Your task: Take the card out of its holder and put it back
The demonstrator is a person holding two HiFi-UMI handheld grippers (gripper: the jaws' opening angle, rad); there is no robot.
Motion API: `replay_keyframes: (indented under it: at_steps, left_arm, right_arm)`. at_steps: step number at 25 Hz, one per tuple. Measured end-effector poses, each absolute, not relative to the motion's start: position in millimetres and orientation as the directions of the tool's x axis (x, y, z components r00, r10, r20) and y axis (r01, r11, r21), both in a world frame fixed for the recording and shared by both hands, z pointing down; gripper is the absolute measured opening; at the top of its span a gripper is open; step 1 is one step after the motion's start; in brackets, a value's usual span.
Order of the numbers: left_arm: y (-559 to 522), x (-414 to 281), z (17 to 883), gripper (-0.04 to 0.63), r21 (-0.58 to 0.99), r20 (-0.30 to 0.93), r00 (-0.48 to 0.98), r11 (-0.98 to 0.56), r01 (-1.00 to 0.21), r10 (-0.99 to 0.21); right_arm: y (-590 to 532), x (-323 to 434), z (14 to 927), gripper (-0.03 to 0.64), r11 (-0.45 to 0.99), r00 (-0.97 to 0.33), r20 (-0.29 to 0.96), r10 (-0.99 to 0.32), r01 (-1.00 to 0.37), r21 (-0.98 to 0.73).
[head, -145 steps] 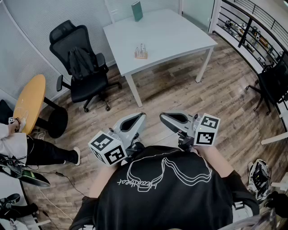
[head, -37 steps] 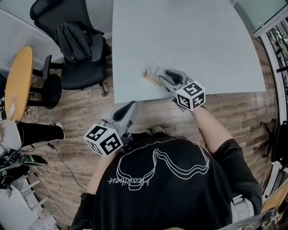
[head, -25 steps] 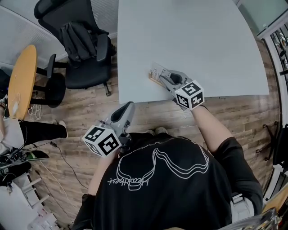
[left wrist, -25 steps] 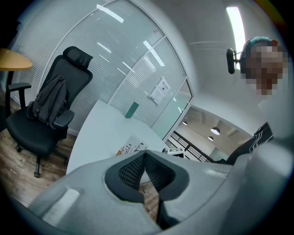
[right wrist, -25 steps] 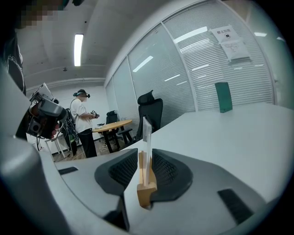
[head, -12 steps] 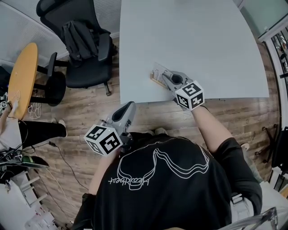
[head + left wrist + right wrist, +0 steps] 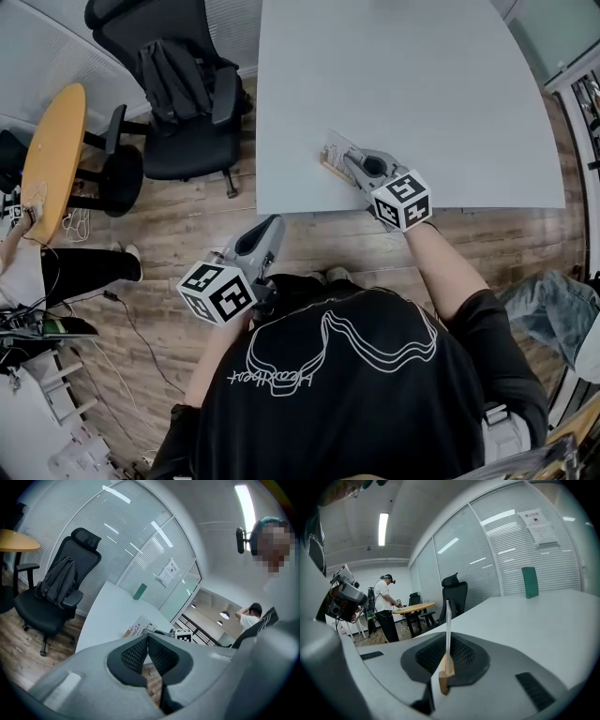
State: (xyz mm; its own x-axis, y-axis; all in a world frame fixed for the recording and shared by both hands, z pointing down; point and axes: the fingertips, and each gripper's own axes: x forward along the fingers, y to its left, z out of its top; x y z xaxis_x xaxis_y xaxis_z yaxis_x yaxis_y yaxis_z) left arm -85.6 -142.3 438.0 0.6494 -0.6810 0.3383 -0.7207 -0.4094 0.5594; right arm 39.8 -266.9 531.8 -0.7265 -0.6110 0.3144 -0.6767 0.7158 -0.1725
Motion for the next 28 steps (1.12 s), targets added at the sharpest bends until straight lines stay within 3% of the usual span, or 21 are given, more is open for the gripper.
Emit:
replay_keyframes:
  at_steps: [28]
  left_arm:
    - [-114.2,-90.6,418.4,0.014,0.531,0.323,0.623,-0.409,-0.742,-0.712]
  right_arm:
    - [-264.7,44.7,494.7,0.023,0.72,-0.721,0.264,-0.64,-0.683,-0.121]
